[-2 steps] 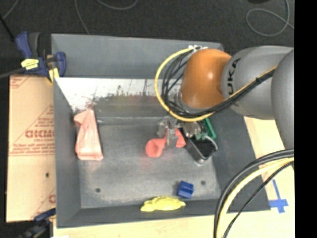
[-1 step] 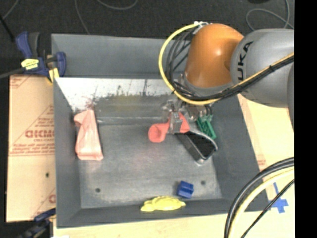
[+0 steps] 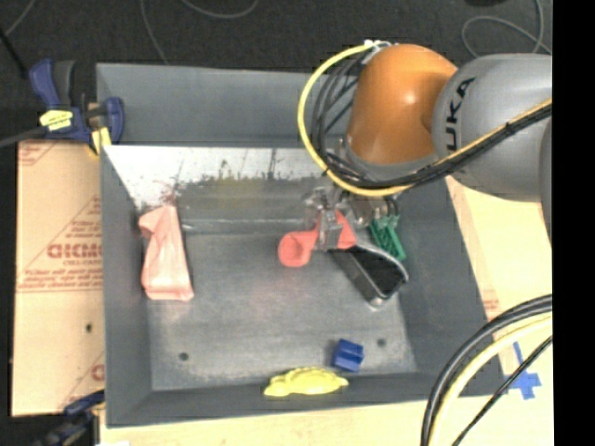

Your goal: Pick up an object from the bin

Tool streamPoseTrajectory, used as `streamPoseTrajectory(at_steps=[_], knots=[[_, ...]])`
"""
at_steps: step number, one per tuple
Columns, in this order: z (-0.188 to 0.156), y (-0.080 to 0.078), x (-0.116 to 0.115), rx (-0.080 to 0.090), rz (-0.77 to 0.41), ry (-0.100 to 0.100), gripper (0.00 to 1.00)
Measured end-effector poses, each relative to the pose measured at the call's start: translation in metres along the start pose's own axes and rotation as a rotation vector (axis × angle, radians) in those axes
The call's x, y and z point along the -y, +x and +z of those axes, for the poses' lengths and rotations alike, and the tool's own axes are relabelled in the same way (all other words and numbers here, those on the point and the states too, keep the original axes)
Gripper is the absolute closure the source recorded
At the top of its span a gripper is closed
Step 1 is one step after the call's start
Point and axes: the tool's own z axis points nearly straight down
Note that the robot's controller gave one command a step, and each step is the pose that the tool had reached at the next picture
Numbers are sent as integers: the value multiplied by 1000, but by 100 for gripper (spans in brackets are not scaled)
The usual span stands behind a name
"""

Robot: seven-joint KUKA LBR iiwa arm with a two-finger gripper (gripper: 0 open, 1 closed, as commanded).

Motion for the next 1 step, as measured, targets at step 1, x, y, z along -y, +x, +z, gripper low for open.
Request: streamPoseTrajectory(at_steps=[1], knots=[[-38, 2, -5, -6, 30, -2, 100]])
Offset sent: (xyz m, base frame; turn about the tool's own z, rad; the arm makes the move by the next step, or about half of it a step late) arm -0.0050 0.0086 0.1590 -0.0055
